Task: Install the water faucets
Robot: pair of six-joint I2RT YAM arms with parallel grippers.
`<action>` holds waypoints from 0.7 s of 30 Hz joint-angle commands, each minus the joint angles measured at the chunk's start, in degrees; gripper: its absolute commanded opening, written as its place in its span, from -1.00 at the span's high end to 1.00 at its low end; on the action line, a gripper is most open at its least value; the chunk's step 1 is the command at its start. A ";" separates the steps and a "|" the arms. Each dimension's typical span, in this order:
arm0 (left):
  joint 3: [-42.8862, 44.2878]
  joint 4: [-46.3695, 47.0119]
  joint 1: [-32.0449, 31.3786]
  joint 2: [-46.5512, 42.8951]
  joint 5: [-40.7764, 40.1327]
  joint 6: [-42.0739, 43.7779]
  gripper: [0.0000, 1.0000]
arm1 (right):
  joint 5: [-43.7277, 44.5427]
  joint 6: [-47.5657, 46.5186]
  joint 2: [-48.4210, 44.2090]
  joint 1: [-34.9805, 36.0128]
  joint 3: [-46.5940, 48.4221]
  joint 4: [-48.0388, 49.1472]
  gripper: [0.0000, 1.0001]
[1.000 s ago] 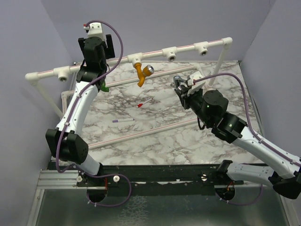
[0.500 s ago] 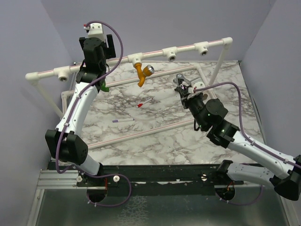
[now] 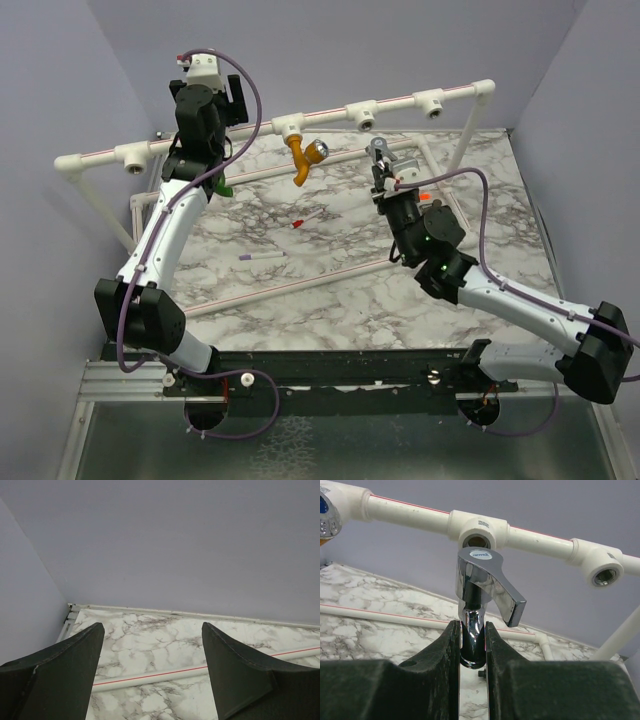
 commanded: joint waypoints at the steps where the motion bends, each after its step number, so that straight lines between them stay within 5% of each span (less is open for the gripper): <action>1: -5.08 -10.43 -0.36 2.30 3.23 -1.53 -0.59 | 0.99 -1.30 1.63 -0.14 3.12 7.64 0.99; 21: -5.32 -10.76 -0.30 3.48 3.69 -1.72 -0.59 | 2.55 -4.49 8.58 -1.33 6.26 15.25 0.99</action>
